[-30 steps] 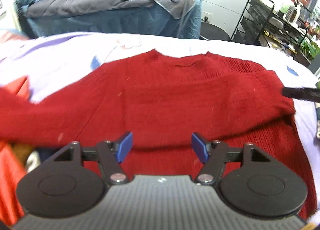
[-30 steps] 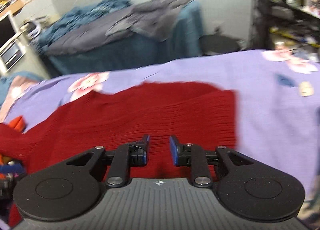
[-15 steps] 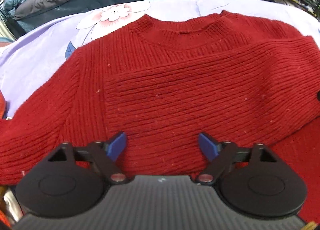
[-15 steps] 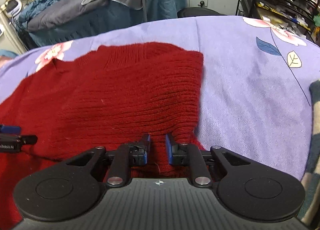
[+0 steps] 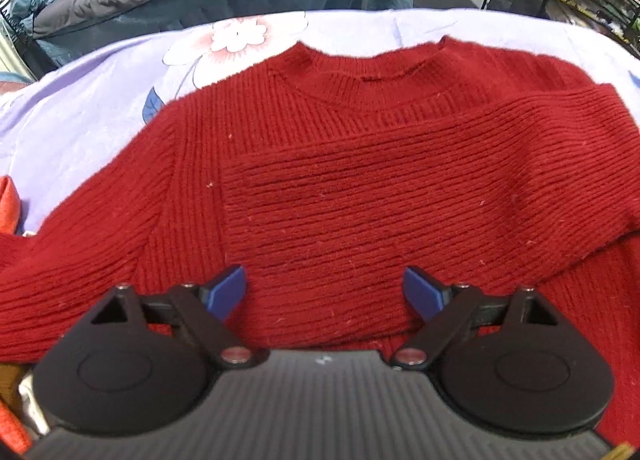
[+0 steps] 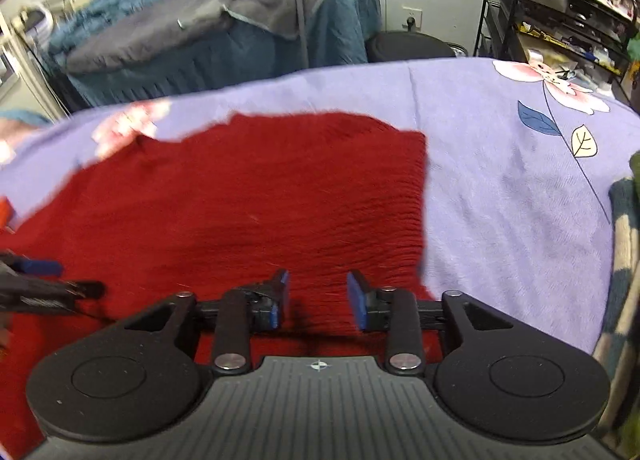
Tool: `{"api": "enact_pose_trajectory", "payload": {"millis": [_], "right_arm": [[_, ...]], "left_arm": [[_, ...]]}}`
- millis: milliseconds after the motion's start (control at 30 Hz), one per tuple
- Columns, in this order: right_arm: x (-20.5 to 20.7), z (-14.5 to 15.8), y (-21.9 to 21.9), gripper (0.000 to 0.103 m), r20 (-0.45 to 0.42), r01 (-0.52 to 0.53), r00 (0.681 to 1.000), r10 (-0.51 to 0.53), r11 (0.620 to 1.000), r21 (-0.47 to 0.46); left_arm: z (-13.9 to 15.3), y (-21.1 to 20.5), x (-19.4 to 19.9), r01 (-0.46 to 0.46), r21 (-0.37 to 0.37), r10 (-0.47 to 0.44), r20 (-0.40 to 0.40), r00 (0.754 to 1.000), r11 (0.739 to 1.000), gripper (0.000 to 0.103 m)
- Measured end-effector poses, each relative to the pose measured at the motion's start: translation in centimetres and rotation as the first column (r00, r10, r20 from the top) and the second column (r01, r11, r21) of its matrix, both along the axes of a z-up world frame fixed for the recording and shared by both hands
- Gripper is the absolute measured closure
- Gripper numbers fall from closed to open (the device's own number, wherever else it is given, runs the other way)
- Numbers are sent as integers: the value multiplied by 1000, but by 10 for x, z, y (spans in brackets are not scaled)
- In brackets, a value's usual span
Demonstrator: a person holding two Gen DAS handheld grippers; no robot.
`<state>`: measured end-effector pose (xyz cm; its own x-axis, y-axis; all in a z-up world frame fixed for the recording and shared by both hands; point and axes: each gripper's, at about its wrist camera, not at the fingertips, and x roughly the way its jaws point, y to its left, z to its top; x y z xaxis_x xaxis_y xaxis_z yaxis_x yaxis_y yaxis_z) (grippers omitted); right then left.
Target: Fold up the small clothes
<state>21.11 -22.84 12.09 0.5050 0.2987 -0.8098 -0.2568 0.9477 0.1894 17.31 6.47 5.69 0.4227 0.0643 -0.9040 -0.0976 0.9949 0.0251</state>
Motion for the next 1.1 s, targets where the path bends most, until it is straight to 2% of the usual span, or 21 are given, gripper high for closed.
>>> {"api": "enact_pose_trajectory", "payload": {"millis": [100, 233, 300, 400, 500, 667, 733, 933, 1033, 1100], "right_arm": [[-9, 15, 11, 36, 19, -35, 999, 35, 999, 22], [-20, 32, 29, 36, 51, -110, 993, 107, 992, 62], [-23, 40, 41, 36, 64, -138, 989, 134, 987, 77], [-24, 50, 58, 36, 75, -192, 980, 185, 975, 111], [-27, 61, 77, 33, 88, -238, 970, 227, 962, 134], [-32, 74, 109, 28, 101, -318, 947, 305, 937, 146], [-34, 78, 121, 22, 106, -343, 938, 331, 931, 128], [-39, 87, 155, 18, 120, -421, 905, 408, 900, 117], [-46, 87, 168, 16, 118, -437, 898, 424, 891, 124], [-51, 85, 173, 16, 109, -441, 896, 430, 888, 127]], "left_arm": [[16, 2, -12, -3, -13, 4, 39, 999, 1000, 16], [41, 9, -36, -17, -34, 21, 113, 993, 999, 16], [53, 16, -51, -31, -9, 32, 138, 990, 999, 14], [67, 29, -69, -74, 51, 66, 136, 988, 996, 13], [84, 43, -87, -125, 49, 117, 147, 982, 991, 13], [99, 52, -107, -159, 83, 146, 147, 978, 984, 12], [103, 55, -115, -177, 77, 164, 148, 975, 981, 11], [106, 67, -136, -208, 52, 198, 154, 968, 977, 11], [109, 77, -142, -237, 15, 231, 161, 960, 971, 11], [114, 91, -148, -271, -43, 275, 175, 946, 962, 11]]}}
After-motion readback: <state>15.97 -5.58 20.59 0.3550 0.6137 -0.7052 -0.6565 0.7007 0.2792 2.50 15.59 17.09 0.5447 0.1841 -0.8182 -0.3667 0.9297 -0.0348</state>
